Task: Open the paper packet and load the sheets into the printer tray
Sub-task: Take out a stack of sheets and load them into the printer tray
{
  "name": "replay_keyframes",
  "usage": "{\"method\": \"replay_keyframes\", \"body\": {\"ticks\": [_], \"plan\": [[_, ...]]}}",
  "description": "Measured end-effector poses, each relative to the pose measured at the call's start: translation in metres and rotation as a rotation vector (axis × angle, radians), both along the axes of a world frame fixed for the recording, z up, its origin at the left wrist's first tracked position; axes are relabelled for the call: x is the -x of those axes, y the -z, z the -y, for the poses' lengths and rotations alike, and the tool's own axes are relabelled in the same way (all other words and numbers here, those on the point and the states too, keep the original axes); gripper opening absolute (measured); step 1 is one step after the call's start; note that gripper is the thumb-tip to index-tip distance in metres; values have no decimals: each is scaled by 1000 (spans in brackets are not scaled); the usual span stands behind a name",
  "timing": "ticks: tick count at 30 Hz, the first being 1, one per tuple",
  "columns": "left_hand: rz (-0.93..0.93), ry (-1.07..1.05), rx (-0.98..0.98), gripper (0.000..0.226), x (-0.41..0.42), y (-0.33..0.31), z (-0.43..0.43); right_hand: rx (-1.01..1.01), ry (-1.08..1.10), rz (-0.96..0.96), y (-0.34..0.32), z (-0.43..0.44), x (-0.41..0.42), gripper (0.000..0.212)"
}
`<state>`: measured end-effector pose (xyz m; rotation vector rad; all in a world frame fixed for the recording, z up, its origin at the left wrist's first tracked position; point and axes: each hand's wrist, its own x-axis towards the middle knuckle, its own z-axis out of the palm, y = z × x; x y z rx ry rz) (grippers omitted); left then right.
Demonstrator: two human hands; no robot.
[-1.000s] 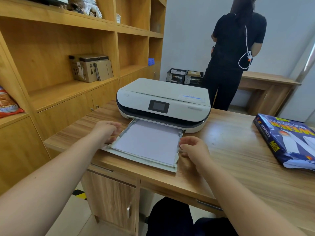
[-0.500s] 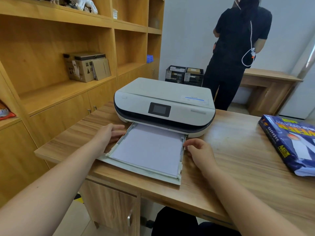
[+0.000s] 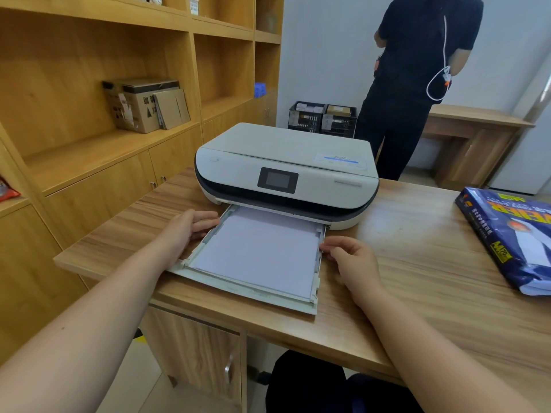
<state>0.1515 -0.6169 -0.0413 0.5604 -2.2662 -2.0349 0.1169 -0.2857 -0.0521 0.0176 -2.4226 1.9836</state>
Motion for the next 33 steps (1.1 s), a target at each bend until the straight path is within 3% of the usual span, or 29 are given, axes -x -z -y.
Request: {"method": "replay_keyframes", "body": {"ticks": [12, 24, 27, 30, 33], "plan": [[33, -6, 11, 58, 2, -2, -2, -63, -38, -31, -5, 2, -6, 39], [40, 33, 118, 57, -4, -6, -9, -129, -70, -35, -6, 3, -8, 28], [29, 100, 223, 46, -7, -10, -11, -118, -67, -40, -7, 1, -10, 30], [-4, 18, 212, 30, -8, -11, -12, -116, -63, -49, -6, 1, -11, 31], [-24, 17, 198, 39, -7, -9, -15, -103, -97, -85, -6, 1, -11, 35]]}}
